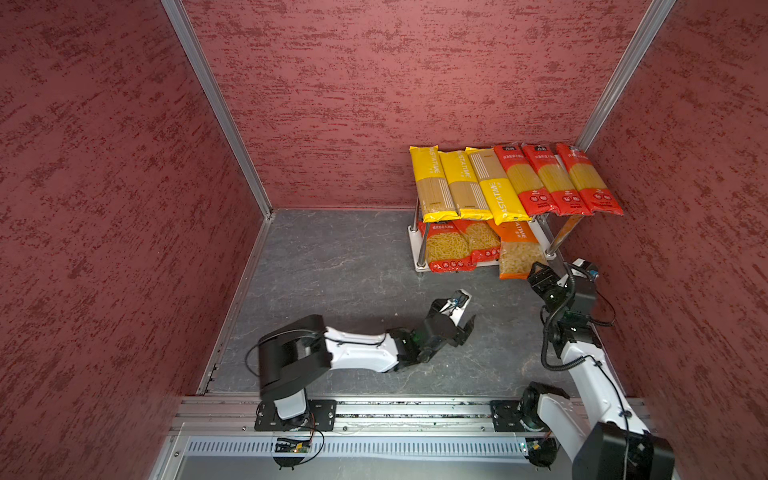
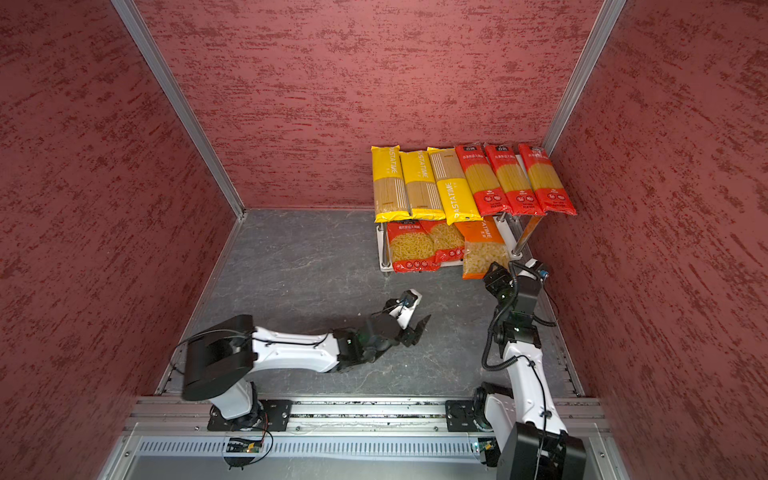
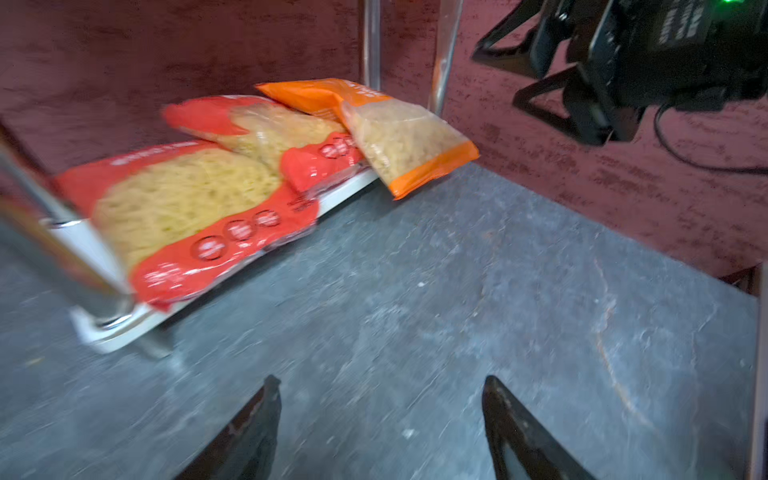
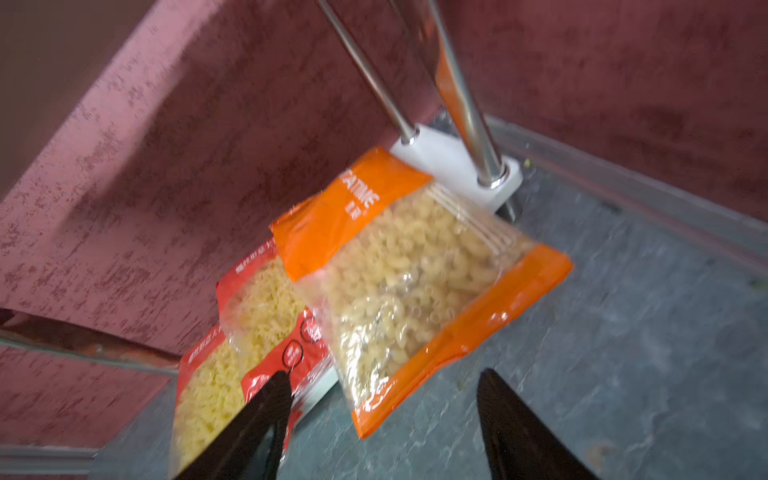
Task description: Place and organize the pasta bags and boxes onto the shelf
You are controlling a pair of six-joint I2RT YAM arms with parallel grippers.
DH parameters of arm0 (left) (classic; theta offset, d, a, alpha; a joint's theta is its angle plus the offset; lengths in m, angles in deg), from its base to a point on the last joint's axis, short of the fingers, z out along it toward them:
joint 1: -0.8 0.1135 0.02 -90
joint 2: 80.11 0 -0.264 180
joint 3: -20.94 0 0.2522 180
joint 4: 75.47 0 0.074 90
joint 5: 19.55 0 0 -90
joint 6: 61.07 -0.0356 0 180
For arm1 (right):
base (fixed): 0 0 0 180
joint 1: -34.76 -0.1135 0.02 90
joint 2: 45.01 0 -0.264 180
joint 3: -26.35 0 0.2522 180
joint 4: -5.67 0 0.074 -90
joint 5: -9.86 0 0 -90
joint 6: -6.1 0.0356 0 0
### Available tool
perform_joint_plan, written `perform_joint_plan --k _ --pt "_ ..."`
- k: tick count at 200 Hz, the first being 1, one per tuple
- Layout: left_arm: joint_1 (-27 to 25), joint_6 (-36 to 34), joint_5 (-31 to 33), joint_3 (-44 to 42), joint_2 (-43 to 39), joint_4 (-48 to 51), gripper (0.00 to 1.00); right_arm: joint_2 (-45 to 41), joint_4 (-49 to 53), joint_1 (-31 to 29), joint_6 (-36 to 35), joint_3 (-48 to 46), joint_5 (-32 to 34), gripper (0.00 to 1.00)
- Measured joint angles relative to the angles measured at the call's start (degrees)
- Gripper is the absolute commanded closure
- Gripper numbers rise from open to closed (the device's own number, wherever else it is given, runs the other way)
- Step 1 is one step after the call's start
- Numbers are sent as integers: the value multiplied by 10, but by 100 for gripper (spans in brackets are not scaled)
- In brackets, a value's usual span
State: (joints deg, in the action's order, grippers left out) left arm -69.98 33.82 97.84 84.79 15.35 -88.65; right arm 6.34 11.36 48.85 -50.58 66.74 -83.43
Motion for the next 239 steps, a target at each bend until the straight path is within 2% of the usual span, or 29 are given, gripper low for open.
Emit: perform_joint_plan --k 16,37,52,72,86,104,119,133,146,155,160,170,175,181,205,239 --pt "29 -30 29 -71 -107 20 24 -8 -50 -3 -40 -22 43 28" --pt "114 -63 66 -140 -233 41 24 32 -129 -13 -79 -67 91 28" --pt "203 -77 74 -184 -303 60 24 92 -183 -30 -106 -91 116 28" --pt "354 -88 67 -244 -362 65 24 155 -257 -59 -144 -122 140 28" --pt "452 -96 42 -274 -369 55 23 192 -317 -74 -174 -132 145 27" --pt "569 -95 -24 -305 -346 10 23 231 -384 -82 -206 -134 141 27" --pt "658 -90 -95 -318 -281 -54 22 261 -449 -84 -230 -135 131 26" --pt "709 -76 -163 -320 -214 -102 22 307 -532 -84 -245 -143 120 26" --pt "739 -66 -228 -318 -158 -138 20 359 -599 -86 -254 -159 111 22" --pt "752 -59 -264 -313 -116 -173 10 373 -600 -87 -259 -168 108 20" --pt "755 -60 -281 -311 -99 -183 1 375 -601 -87 -261 -170 105 19" --pt "755 -56 -308 -310 -78 -197 0 377 -607 -87 -266 -167 100 16" --pt "754 -56 -318 -311 -74 -207 0 376 -605 -88 -268 -161 99 3" --pt "753 -54 -328 -310 -73 -211 0 376 -605 -88 -270 -154 99 1" --pt "760 -40 -341 -310 -74 -243 0 376 -615 -90 -274 -137 97 1" --pt "727 -42 -299 -296 -74 -244 1 376 -634 -91 -274 -146 100 1"
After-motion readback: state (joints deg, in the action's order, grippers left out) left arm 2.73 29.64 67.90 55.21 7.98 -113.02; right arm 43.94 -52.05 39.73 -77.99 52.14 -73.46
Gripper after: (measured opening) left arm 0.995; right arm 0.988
